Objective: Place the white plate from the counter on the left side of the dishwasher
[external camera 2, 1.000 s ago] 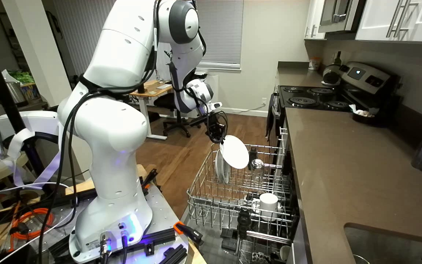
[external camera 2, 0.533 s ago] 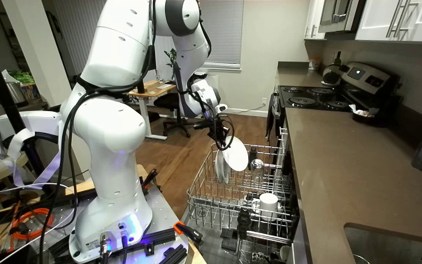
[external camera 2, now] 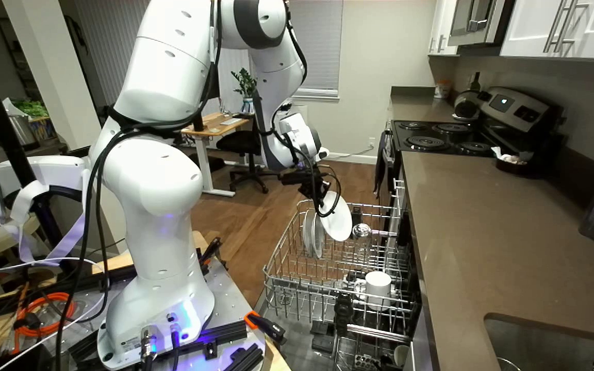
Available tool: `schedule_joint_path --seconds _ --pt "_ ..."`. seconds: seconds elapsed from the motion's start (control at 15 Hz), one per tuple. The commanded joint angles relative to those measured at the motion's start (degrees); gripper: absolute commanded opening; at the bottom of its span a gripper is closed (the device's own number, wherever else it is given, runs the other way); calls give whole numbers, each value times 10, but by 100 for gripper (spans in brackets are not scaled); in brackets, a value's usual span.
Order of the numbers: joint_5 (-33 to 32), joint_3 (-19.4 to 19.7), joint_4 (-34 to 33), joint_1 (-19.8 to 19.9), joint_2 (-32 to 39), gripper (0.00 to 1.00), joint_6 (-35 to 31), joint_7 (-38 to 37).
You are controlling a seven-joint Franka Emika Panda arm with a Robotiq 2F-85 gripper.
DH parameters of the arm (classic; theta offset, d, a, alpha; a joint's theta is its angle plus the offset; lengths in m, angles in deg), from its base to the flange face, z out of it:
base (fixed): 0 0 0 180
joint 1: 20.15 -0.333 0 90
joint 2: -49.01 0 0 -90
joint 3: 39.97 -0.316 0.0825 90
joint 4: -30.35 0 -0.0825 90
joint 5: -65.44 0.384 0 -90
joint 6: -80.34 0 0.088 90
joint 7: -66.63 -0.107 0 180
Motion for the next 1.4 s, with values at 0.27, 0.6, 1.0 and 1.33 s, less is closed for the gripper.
schedule_joint_path --seconds 0.27,0.6,1.0,1.33 --pt "0 -2 0 0 0 5 0 0" --pt "52 -39 23 42 -6 5 -16 57" --pt "155 -61 65 77 -39 5 -30 208" --pt "287 -70 61 104 -45 5 -50 407"
